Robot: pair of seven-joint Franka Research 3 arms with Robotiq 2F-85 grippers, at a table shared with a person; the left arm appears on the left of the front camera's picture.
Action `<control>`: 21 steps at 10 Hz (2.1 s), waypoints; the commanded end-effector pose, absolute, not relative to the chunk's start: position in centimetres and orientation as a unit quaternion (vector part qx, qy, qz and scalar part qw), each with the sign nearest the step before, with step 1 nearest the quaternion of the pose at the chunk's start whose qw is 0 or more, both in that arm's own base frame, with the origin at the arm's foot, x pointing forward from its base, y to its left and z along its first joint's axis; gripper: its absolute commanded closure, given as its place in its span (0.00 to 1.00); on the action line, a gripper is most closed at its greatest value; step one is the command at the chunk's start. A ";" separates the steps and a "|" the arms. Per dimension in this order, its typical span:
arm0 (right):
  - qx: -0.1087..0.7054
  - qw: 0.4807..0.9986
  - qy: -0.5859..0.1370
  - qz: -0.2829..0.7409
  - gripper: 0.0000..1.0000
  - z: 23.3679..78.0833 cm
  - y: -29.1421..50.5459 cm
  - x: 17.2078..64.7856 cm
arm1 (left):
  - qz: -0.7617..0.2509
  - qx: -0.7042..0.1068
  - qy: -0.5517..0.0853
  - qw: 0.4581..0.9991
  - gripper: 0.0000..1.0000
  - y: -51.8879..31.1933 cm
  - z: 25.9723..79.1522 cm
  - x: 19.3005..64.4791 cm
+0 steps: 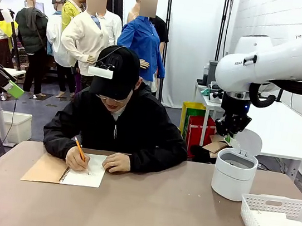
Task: Sort the paper based on its condition.
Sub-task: If a person hands you a paper, place it in the Organizing basket , and if it's crumpled, put it in the Trash can.
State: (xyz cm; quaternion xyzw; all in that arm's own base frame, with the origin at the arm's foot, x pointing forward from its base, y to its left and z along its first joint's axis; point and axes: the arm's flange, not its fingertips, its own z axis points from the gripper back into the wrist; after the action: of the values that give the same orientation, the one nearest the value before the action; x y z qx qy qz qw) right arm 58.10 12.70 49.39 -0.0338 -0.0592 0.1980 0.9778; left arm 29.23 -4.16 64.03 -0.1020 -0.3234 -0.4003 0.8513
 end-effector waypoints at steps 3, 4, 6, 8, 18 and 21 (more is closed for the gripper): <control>-0.074 0.981 -0.051 0.174 0.54 48.4 11.9 57.3 | -0.398 -0.104 -0.324 0.852 0.00 -4.0 64.0 29.3; -0.076 0.981 -0.051 0.173 0.36 48.5 11.8 57.3 | -0.398 -0.104 -0.324 0.852 0.00 -4.0 64.0 29.3; -0.081 0.981 -0.051 0.171 0.00 48.4 11.9 57.3 | -0.398 -0.104 -0.324 0.852 0.00 -4.0 64.0 29.3; -0.077 0.981 -0.050 0.173 0.00 48.5 11.9 57.1 | -0.398 -0.104 -0.324 0.852 0.00 -4.0 64.0 29.3; -0.063 0.980 -0.053 0.183 0.00 48.8 12.2 57.4 | -0.398 -0.104 -0.324 0.852 0.00 -4.0 64.0 29.3; -0.054 0.971 -0.085 0.219 0.00 49.9 14.7 52.5 | -0.398 -0.104 -0.324 0.852 0.00 -4.0 64.0 29.3</control>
State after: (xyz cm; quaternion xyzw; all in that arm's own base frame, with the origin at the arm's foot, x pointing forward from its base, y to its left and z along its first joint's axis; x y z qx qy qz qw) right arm 55.26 14.07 49.65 -0.0632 -0.0677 0.2023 0.9749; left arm 29.24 -4.16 64.02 -0.1020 -0.3233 -0.4003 0.8514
